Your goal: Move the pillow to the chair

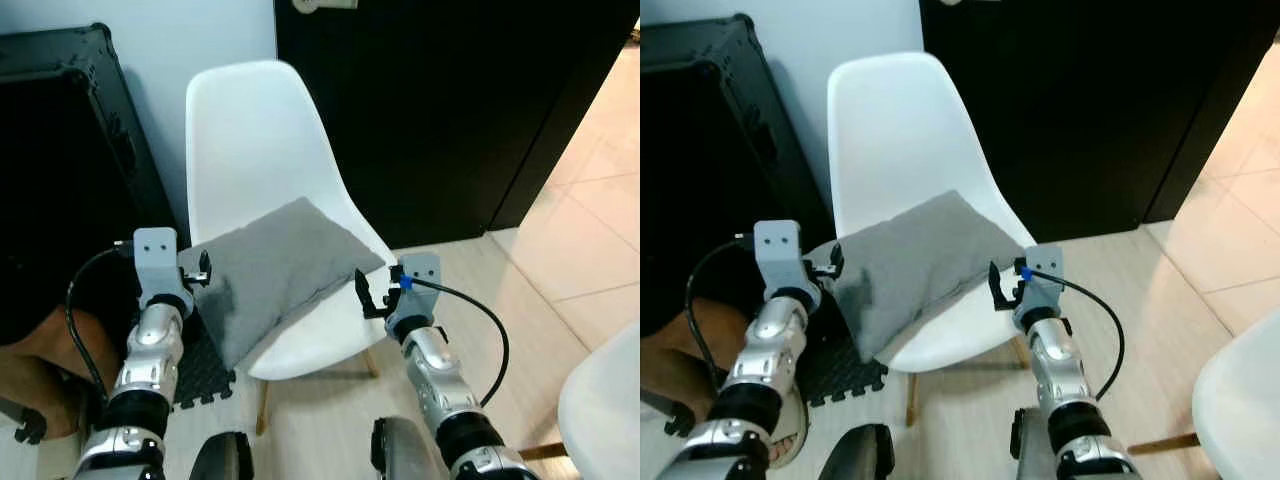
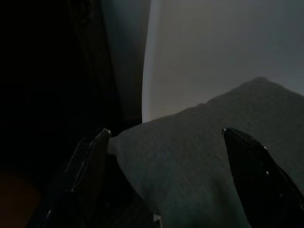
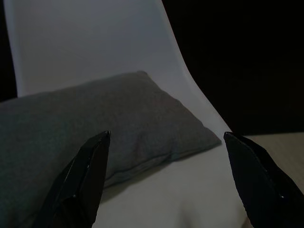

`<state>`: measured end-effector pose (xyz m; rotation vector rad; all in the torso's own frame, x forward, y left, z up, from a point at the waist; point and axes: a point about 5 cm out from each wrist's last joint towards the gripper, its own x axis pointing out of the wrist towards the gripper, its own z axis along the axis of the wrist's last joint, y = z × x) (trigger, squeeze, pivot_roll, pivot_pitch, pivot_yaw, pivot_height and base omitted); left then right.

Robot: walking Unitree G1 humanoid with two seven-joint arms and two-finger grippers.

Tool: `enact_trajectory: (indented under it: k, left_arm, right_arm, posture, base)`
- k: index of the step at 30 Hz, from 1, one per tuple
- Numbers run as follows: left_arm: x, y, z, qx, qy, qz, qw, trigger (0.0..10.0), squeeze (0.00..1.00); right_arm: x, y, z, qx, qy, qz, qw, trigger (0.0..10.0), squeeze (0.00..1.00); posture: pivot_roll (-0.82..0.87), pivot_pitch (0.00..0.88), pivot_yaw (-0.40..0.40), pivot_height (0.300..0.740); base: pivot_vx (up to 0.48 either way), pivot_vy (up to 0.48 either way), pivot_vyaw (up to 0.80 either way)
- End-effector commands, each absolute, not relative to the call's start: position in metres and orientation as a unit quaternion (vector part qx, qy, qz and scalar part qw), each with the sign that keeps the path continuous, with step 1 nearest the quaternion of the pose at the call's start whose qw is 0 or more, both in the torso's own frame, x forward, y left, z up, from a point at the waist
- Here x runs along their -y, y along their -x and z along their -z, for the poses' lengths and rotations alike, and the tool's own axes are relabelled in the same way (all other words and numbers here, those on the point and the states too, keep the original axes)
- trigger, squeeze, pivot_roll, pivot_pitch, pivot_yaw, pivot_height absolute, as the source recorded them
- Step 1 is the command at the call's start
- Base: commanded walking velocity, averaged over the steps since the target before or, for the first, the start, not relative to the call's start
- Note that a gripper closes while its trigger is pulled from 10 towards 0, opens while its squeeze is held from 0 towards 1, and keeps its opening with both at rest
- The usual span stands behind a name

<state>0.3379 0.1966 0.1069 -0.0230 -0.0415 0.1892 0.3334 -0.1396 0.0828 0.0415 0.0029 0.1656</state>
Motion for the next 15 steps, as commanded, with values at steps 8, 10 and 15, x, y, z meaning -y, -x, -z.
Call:
enact_trajectory:
  k: [8,10,15]
  left_arm:
    - [-0.182,-0.306,-0.088,0.042,0.015,-0.077,0.996,10.0,0.0]
    - [-0.181,-0.304,-0.087,0.043,0.022,-0.076,0.996,10.0,0.0]
    - [-0.171,-0.299,-0.084,0.039,0.022,-0.054,0.998,10.0,0.0]
  right_arm:
    - [0.136,-0.326,-0.072,-0.011,-0.016,-0.099,0.995,10.0,0.0]
    - [0.136,-0.326,-0.072,-0.011,-0.016,-0.1,0.995,10.0,0.0]
    - [0.138,-0.324,-0.07,-0.014,-0.018,-0.1,0.995,10.0,0.0]
  posture:
    - [0.03,0.004,0.016,0.595]
    - [0.03,0.004,0.016,0.595]
    - [0.03,0.012,0.014,0.595]
  base:
    - [0.0,0.0,0.0]
    - [0.0,0.0,0.0]
    - [0.0,0.0,0.0]
